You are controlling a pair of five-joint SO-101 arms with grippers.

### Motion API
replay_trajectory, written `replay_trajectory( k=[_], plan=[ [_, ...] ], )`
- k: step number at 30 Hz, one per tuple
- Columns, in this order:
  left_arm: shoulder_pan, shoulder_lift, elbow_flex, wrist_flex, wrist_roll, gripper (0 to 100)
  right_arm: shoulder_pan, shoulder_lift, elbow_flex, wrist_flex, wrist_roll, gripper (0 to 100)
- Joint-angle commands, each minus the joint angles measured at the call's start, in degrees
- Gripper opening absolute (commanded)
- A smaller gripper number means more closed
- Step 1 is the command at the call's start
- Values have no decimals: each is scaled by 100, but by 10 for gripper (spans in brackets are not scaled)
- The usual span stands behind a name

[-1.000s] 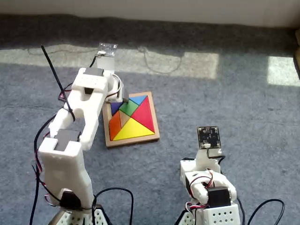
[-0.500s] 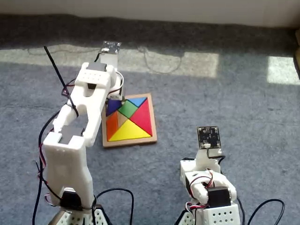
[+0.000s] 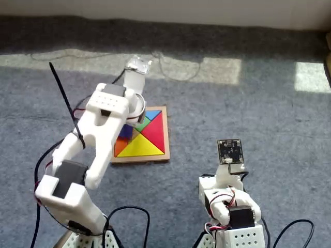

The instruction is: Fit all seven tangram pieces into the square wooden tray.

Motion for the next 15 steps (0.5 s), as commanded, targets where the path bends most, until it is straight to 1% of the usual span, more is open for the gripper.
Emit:
replay_trajectory(
  k=[1, 4, 9, 11, 15],
  plan=[
    [312, -884, 778, -422, -299, 94, 66, -31, 875, 22, -35, 9],
    [435, -1473, 1402, -695, -457, 95, 66, -31, 875, 22, -35, 9],
    [347, -2343, 2079, -967, -527, 96, 66, -31, 875, 22, -35, 9],
    [180, -2668, 2158, -862, -527, 115, 66, -31, 875, 22, -35, 9],
    [-356, -3240, 2167, -246, -536, 227, 66, -31, 875, 22, -35, 9]
  ],
)
